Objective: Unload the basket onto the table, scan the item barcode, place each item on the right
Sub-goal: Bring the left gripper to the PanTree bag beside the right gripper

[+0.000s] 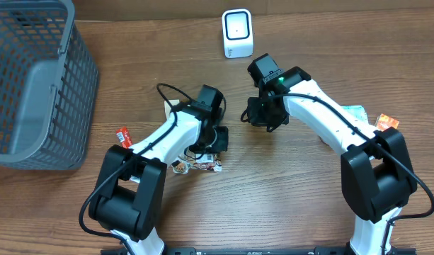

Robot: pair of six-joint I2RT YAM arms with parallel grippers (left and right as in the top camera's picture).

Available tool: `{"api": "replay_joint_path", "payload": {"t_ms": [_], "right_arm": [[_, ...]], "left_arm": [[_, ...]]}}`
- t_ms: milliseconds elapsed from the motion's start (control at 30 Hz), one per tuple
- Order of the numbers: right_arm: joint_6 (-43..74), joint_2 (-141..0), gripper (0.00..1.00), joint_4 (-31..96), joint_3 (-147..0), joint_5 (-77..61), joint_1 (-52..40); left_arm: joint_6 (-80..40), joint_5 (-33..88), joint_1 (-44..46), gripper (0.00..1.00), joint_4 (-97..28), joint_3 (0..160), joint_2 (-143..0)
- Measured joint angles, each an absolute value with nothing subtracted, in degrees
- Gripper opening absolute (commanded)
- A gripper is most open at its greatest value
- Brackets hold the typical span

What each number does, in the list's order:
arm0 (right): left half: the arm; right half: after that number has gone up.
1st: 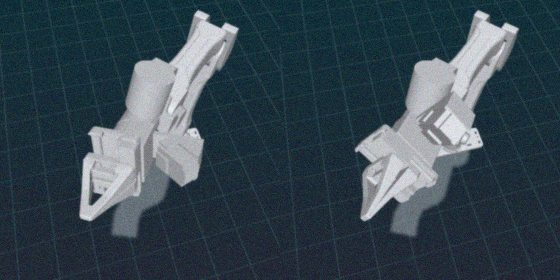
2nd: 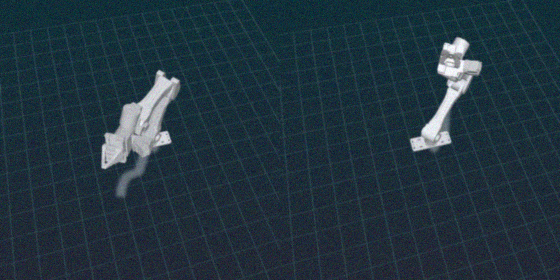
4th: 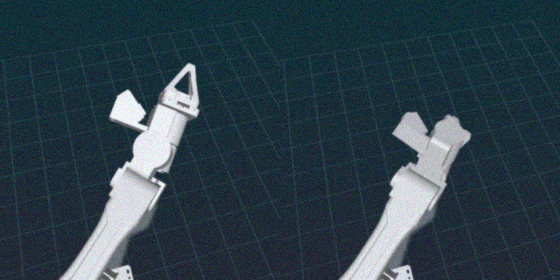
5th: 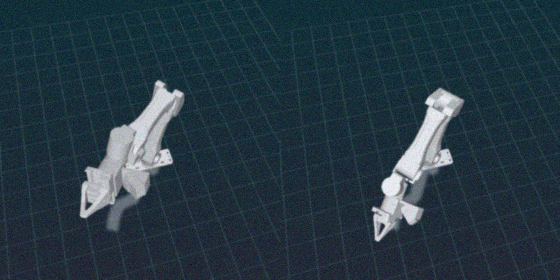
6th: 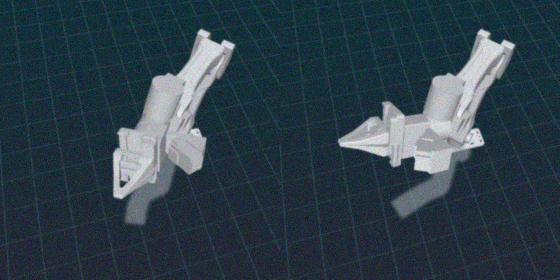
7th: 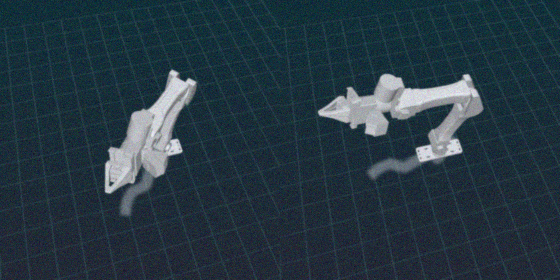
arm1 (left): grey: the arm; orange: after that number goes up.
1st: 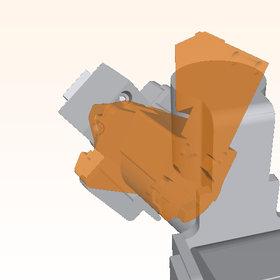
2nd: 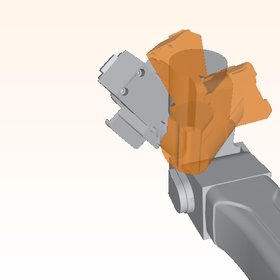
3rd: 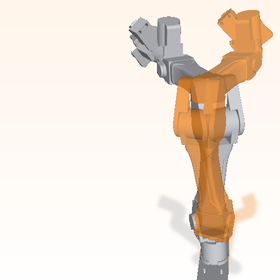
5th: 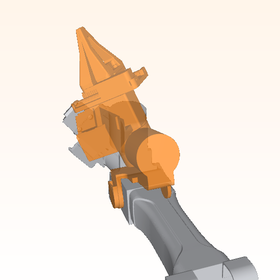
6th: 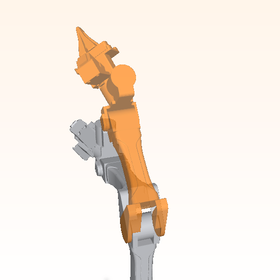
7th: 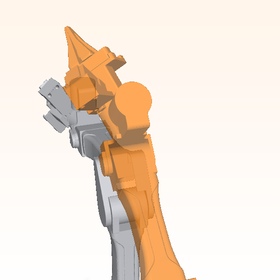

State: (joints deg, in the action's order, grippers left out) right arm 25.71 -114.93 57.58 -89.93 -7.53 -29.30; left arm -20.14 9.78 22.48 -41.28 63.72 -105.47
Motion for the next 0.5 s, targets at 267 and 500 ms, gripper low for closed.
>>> {"api": "replay_joint_path", "payload": {"t_ms": [267,500], "right_arm": [[25.4,-114.9,0.23,58.2,-89.9,-7.5,-27.4],[25.4,-114.9,0.23,56.7,-89.9,-7.5,-27.1]], "left_arm": [[-19.5,9.8,21.2,0.04,-48.1,69.9,-104.4],[-20.6,1.5,14.1,0.04,-56.4,79.5,-98.7]]}}
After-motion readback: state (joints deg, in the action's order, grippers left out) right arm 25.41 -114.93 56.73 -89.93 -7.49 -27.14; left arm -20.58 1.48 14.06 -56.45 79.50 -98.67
